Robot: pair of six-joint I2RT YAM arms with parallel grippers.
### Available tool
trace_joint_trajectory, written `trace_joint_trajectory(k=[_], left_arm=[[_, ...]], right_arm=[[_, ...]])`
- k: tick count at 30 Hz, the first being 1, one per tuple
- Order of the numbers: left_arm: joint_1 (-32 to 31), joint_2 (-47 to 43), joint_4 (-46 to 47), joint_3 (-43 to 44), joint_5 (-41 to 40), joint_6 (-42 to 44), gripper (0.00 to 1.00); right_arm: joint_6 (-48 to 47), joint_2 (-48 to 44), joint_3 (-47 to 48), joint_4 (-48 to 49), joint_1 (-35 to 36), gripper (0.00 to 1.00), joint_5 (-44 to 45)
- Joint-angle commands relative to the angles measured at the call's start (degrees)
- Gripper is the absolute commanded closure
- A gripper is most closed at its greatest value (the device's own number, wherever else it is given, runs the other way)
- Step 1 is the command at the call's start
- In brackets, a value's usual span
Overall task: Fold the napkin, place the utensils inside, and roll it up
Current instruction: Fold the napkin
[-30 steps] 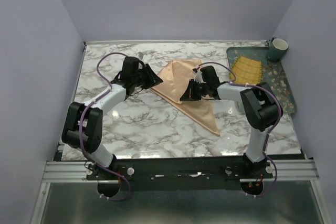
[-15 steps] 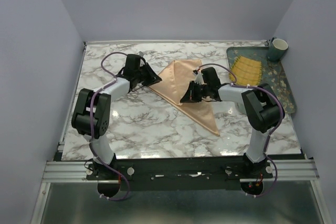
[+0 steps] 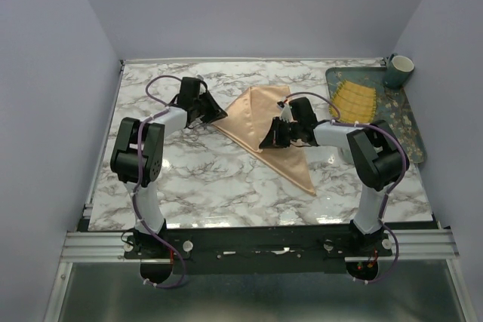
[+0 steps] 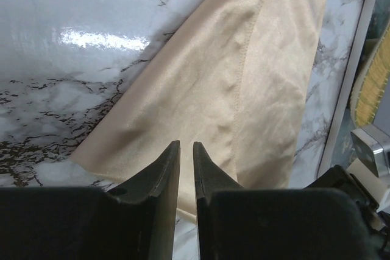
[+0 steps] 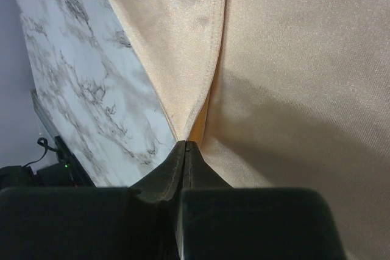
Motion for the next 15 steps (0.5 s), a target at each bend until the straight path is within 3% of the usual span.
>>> trace_joint_trajectory(k=[1, 4, 9, 12, 14, 15], left_arm=[[0.4, 2.6, -2.9, 2.3, -2.8, 3.3, 0.77], [0.5, 4.2, -4.8, 3.9, -3.5, 4.2, 0.78], [0.6, 4.5, -5.1, 3.8, -4.6, 5.4, 0.78], [0.4, 4.5, -7.2, 5.7, -5.5, 8.3, 0.80], [-0.8, 0.8, -9.2, 6.8, -9.0, 11.0, 0.72], [-1.7, -0.9, -10.2, 7.5, -11.8, 13.0, 0.60]], right_arm=[[-2.4, -0.7, -0.5, -0.5, 0.5, 0.90, 0.0], [-3.9, -1.4, 0.3, -2.4, 0.6, 0.89, 0.6], [-5.6, -1.4, 0.3, -3.3, 0.5, 0.75, 1.9], [-6.2, -0.4, 1.2, -5.5, 0.6, 0.73, -0.2], [-8.8, -6.6, 0.9, -12.1, -0.1, 0.70, 5.6], [-9.4, -10.6, -0.6, -13.1, -0.3, 0.65, 9.1]])
